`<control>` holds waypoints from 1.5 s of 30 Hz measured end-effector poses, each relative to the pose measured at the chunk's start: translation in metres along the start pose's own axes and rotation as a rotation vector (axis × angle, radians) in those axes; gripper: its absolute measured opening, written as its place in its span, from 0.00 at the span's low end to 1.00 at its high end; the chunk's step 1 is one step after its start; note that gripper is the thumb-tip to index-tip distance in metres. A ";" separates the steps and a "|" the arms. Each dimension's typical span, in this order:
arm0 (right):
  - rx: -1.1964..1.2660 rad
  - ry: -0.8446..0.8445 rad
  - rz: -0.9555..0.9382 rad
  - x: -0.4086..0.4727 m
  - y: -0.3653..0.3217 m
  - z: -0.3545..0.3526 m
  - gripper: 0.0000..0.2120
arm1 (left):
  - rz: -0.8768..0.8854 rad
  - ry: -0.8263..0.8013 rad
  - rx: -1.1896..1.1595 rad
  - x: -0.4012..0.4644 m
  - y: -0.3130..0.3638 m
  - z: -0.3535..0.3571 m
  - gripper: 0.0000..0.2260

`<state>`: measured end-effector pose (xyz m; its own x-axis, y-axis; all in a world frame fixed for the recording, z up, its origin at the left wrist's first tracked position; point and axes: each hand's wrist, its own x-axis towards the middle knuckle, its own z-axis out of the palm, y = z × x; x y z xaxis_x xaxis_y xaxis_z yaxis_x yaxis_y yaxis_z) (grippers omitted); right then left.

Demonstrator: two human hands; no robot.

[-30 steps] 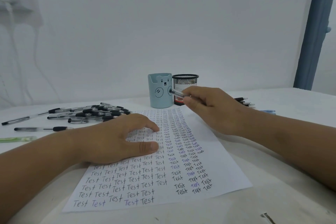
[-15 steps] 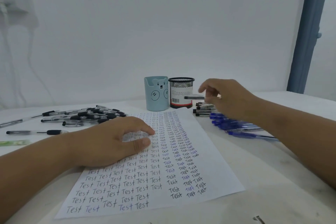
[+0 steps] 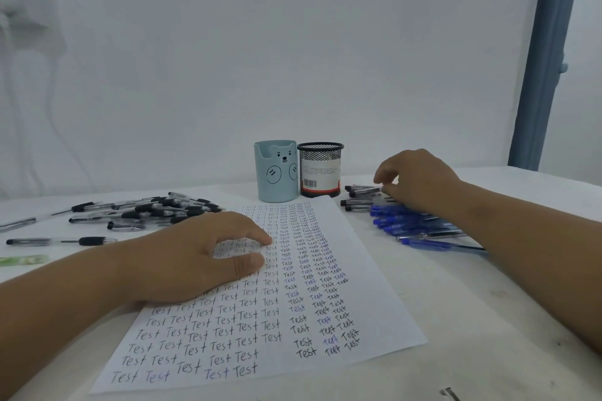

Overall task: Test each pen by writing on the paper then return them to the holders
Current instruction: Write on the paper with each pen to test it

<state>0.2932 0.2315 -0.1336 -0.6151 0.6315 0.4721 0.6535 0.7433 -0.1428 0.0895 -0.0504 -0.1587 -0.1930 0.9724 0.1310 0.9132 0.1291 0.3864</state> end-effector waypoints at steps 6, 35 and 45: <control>-0.052 -0.034 -0.026 -0.001 -0.008 0.001 0.10 | 0.000 0.006 -0.007 0.000 0.001 0.000 0.19; 0.314 -0.244 -0.713 -0.068 -0.135 0.018 0.15 | -0.499 0.070 0.111 -0.058 -0.095 -0.104 0.11; 0.338 -0.232 -0.731 -0.066 -0.133 0.020 0.14 | -0.369 0.413 0.011 -0.047 -0.104 -0.091 0.07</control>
<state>0.2379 0.0952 -0.1630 -0.9319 -0.0332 0.3612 -0.0896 0.9860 -0.1407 -0.0293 -0.1275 -0.1223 -0.6236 0.7055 0.3367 0.7615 0.4511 0.4654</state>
